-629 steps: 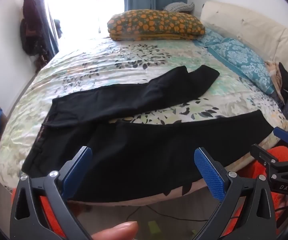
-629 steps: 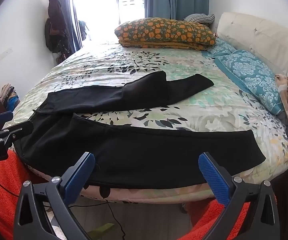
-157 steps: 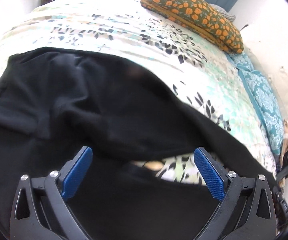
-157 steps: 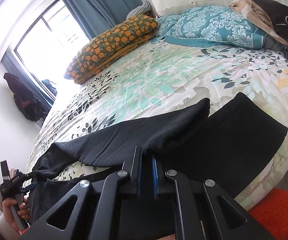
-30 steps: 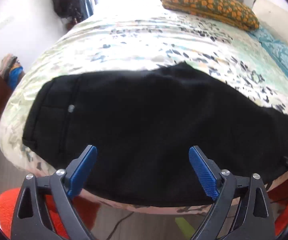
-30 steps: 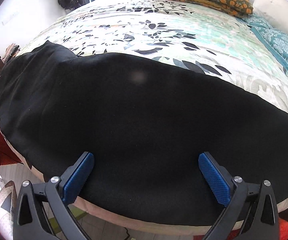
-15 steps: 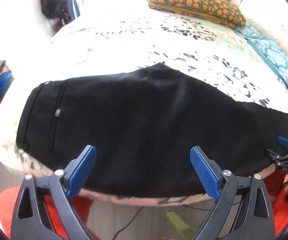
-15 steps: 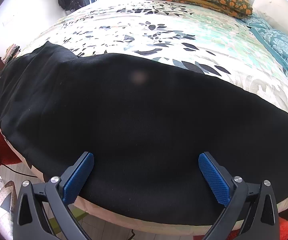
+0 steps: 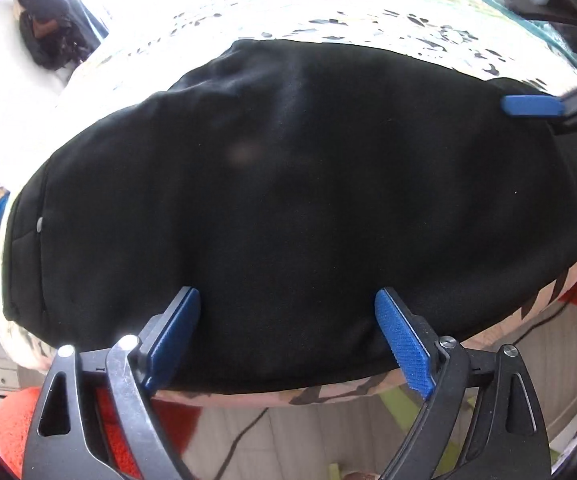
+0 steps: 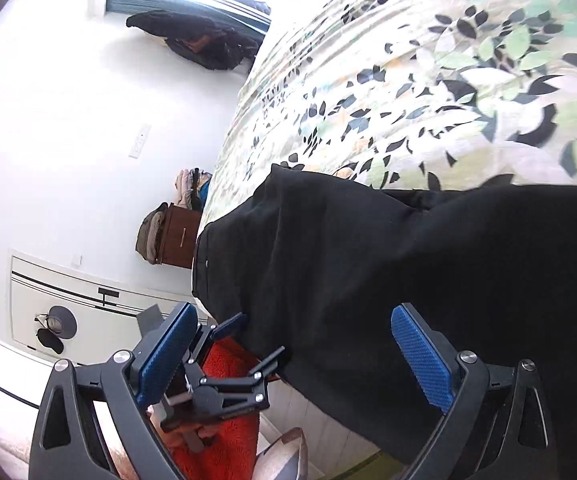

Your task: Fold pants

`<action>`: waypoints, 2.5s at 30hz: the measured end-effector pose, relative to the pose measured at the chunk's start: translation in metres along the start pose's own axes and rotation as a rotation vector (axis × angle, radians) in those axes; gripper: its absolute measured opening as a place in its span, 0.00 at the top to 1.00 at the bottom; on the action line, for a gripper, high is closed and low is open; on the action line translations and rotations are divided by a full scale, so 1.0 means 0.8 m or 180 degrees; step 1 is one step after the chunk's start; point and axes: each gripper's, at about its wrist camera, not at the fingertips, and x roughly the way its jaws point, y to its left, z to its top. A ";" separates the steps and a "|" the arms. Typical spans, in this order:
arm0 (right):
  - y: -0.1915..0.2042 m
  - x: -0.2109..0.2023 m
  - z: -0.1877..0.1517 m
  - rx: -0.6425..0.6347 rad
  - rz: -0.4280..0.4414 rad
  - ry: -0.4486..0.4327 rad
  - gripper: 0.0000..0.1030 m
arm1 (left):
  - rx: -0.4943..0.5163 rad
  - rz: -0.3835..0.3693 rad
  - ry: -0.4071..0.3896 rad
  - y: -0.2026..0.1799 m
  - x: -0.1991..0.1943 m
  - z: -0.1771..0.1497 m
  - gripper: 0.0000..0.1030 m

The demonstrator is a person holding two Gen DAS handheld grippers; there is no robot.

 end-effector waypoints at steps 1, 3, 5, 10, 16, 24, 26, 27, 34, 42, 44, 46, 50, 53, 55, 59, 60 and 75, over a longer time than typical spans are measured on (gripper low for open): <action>-0.015 0.019 0.020 0.0139 -0.0209 0.0077 0.07 | 0.0004 -0.0001 -0.0011 0.001 -0.002 -0.002 0.12; -0.044 0.023 0.050 0.0547 -0.0253 -0.0009 0.16 | 0.0000 -0.0020 -0.0030 0.001 -0.006 -0.008 0.12; -0.042 0.014 0.060 0.0834 -0.0232 -0.0056 0.16 | -0.0031 -0.0069 -0.0048 0.003 -0.007 -0.007 0.12; 0.023 -0.010 0.041 0.0371 -0.0031 -0.0137 0.13 | -0.0124 -0.0222 -0.0086 0.016 0.003 0.000 0.11; -0.011 0.019 0.063 0.0258 -0.1057 -0.0300 0.18 | -0.0089 -0.0221 -0.0097 0.024 -0.005 0.000 0.10; 0.059 -0.044 -0.002 -0.0859 -0.1749 -0.0760 0.07 | -0.1213 -0.0266 -0.0221 0.136 -0.008 -0.005 0.10; 0.064 -0.014 -0.044 -0.1358 -0.2260 -0.0494 0.04 | -0.1312 -0.0067 0.0009 0.153 0.007 -0.010 0.10; 0.057 0.006 -0.065 -0.1521 -0.2528 -0.0308 0.04 | -0.1259 0.0067 0.0099 0.154 0.011 -0.014 0.08; 0.040 0.008 -0.162 -0.1595 -0.2767 -0.0167 0.03 | -0.1555 0.0101 -0.0006 0.164 -0.008 -0.036 0.09; 0.039 -0.018 -0.146 -0.1710 -0.2807 -0.0665 0.03 | -0.1134 -0.0097 -0.0456 0.112 -0.021 -0.009 0.09; 0.032 -0.015 -0.146 -0.1672 -0.2823 -0.0599 0.03 | -0.0970 -0.0108 -0.0423 0.090 -0.016 0.000 0.09; 0.026 -0.009 -0.148 -0.1623 -0.2857 -0.0481 0.03 | -0.0857 -0.0114 -0.0362 0.075 -0.006 0.005 0.09; 0.018 -0.011 -0.153 -0.1496 -0.2762 -0.0488 0.00 | -0.0709 -0.0028 -0.0223 0.045 0.003 0.007 0.09; 0.014 -0.010 -0.156 -0.1524 -0.2761 -0.0508 0.00 | -0.0651 0.0016 -0.0190 0.033 0.004 0.006 0.09; 0.011 -0.009 -0.159 -0.1546 -0.2746 -0.0564 0.00 | -0.0627 0.0029 -0.0167 0.035 0.011 0.010 0.08; 0.010 -0.008 -0.159 -0.1537 -0.2719 -0.0587 0.00 | -0.0597 0.0056 -0.0144 0.034 0.013 0.009 0.06; 0.010 -0.008 -0.159 -0.1535 -0.2716 -0.0587 0.00 | -0.0584 0.0064 -0.0138 0.033 0.013 0.008 0.05; 0.008 -0.010 -0.158 -0.1485 -0.2700 -0.0603 0.00 | -0.0618 0.0001 -0.0152 0.029 0.004 0.002 0.04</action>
